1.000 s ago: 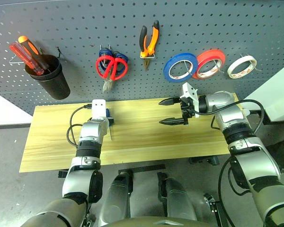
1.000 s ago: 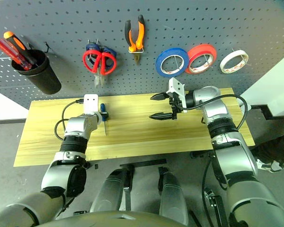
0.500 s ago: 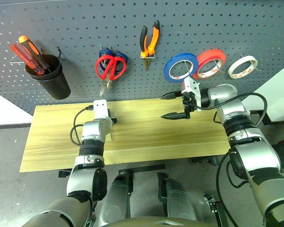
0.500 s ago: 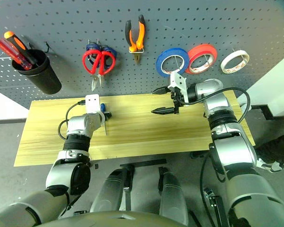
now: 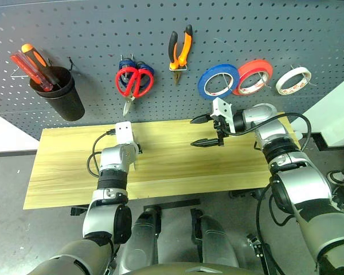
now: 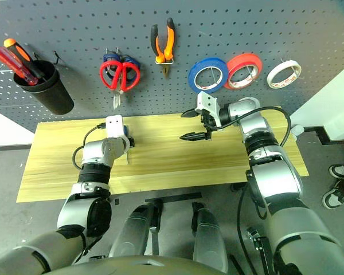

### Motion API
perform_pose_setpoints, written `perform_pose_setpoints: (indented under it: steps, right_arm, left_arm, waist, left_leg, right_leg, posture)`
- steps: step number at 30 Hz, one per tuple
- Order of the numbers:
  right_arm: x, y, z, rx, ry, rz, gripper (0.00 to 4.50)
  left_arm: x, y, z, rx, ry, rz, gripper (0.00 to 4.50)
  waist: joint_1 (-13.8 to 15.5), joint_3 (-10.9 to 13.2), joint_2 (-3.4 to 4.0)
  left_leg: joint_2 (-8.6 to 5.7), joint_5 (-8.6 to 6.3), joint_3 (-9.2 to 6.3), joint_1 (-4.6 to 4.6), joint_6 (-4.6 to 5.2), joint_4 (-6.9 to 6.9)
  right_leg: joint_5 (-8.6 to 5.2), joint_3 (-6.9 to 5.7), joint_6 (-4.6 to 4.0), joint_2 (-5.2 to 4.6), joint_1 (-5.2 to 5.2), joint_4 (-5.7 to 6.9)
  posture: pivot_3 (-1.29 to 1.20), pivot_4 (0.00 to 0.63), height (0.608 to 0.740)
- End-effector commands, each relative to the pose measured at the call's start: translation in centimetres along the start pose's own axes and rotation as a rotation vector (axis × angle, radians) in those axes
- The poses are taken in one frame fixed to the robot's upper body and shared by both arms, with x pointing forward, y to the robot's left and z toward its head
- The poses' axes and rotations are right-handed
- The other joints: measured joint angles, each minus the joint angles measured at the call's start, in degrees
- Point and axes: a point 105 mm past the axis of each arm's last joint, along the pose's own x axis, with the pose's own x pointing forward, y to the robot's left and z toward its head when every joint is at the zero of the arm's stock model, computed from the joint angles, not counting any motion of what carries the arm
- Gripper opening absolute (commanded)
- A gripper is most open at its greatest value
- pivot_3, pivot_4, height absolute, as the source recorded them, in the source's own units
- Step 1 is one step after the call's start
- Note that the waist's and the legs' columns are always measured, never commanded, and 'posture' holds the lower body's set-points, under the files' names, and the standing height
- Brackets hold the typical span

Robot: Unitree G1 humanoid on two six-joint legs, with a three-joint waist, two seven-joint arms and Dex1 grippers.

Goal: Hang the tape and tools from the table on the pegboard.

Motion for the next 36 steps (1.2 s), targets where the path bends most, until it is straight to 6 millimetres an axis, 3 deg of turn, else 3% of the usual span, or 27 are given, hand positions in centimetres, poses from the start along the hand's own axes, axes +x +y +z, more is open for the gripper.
perform_pose_setpoints:
  steps: [1, 3, 4, 14, 17, 23, 26, 29, 33, 36]
  right_arm:
    - [-0.7, -0.7, 1.3, -0.048, -0.023, -0.025, 4.50]
    - [-0.8, -0.8, 1.3, -0.052, -0.024, -0.028, 4.50]
    - [-0.8, -0.8, 1.3, -0.053, -0.023, -0.029, 4.50]
    - [-1.8, -0.8, 1.7, -0.059, -0.036, -0.016, 4.50]
    - [-2.2, -0.7, 2.3, -0.065, -0.053, -0.004, 4.50]
    - [-3.1, -0.5, 3.4, -0.080, -0.105, 0.009, 4.50]
    - [-3.7, -0.3, 3.7, -0.094, -0.115, 0.004, 4.50]
    - [-4.4, -0.3, 4.1, -0.099, -0.122, -0.012, 4.50]
    - [-5.3, -0.3, 5.1, -0.078, -0.192, -0.038, 4.50]
    - [-6.0, -0.2, 6.1, -0.058, -0.260, -0.052, 4.50]
  left_arm:
    - [0.5, 0.4, -2.8, -0.020, 0.094, 0.009, 1.18]
    - [0.5, 0.5, -2.6, -0.024, 0.088, 0.013, 0.51]
    - [0.4, 0.6, -2.5, -0.026, 0.085, 0.015, 0.40]
    - [-0.5, 0.8, -1.7, -0.047, 0.082, -0.016, 0.40]
    - [-1.8, 0.0, -2.1, 0.030, 0.121, -0.143, 0.40]
    - [-4.8, 2.6, -2.5, 0.163, 0.136, -0.194, 0.40]
    - [-6.6, 2.9, -2.4, 0.192, 0.109, -0.266, 0.40]
    - [-8.4, 3.5, -2.2, 0.364, 0.014, -0.320, 0.40]
    - [-10.7, 3.5, -1.4, 0.406, -0.139, -0.450, 0.40]
    - [-11.4, 4.1, -0.9, 0.411, -0.208, -0.447, 0.40]
  waist:
    - [0.0, 0.0, 0.01]
    - [0.0, 0.0, 0.01]
    - [0.0, 0.0, 0.01]
    - [-0.1, 0.0, 0.01]
    - [-0.2, 0.0, 0.02]
    - [-0.9, -0.1, 0.02]
    - [-1.2, -0.2, 0.05]
    - [-1.4, -0.5, 0.02]
    - [-1.4, -1.3, 0.06]
    - [-1.3, -2.1, 0.05]
  left_leg:
    - [0.00, 0.01, 0.00, 0.00, -0.01, 0.00]
    - [0.00, 0.01, 0.00, 0.01, -0.02, 0.00]
    - [0.01, 0.01, 0.00, 0.00, -0.02, 0.00]
    - [0.01, 0.03, 0.01, 0.00, -0.04, 0.00]
    - [0.01, 0.05, 0.04, -0.02, -0.07, -0.01]
    - [0.03, 0.14, 0.08, -0.07, -0.22, -0.04]
    - [0.03, 0.20, 0.00, -0.10, -0.32, -0.06]
    - [0.04, 0.22, 0.01, -0.11, -0.36, -0.08]
    - [0.09, 0.28, 0.05, -0.10, -0.47, -0.21]
    - [0.15, 0.33, 0.05, -0.10, -0.55, -0.28]
  right_leg:
    - [0.00, 0.00, 0.00, 0.02, 0.00, 0.01]
    - [0.00, 0.00, 0.00, 0.05, 0.00, 0.01]
    - [0.00, 0.00, 0.00, 0.07, 0.00, 0.01]
    - [0.02, 0.00, 0.03, 0.17, 0.00, 0.00]
    - [0.06, 0.00, 0.10, 0.22, -0.01, -0.02]
    - [0.07, -0.08, 0.09, 0.35, -0.03, 0.00]
    - [0.09, -0.17, 0.05, 0.36, -0.03, 0.01]
    - [0.13, -0.18, -0.01, 0.38, -0.03, -0.04]
    - [0.16, -0.16, -0.07, 0.40, -0.12, -0.07]
    - [0.21, -0.16, -0.17, 0.45, -0.15, -0.12]
  posture:
    - [0.16, 0.293, 0.740]
    - [0.16, 0.293, 0.740]
    - [0.17, 0.290, 0.740]
    - [0.16, 0.257, 0.740]
    - [0.16, 0.237, 0.740]
    - [0.17, 0.201, 0.740]
    - [0.18, 0.178, 0.740]
    - [0.19, 0.156, 0.740]
    - [0.20, 0.129, 0.740]
    - [0.21, 0.110, 0.740]
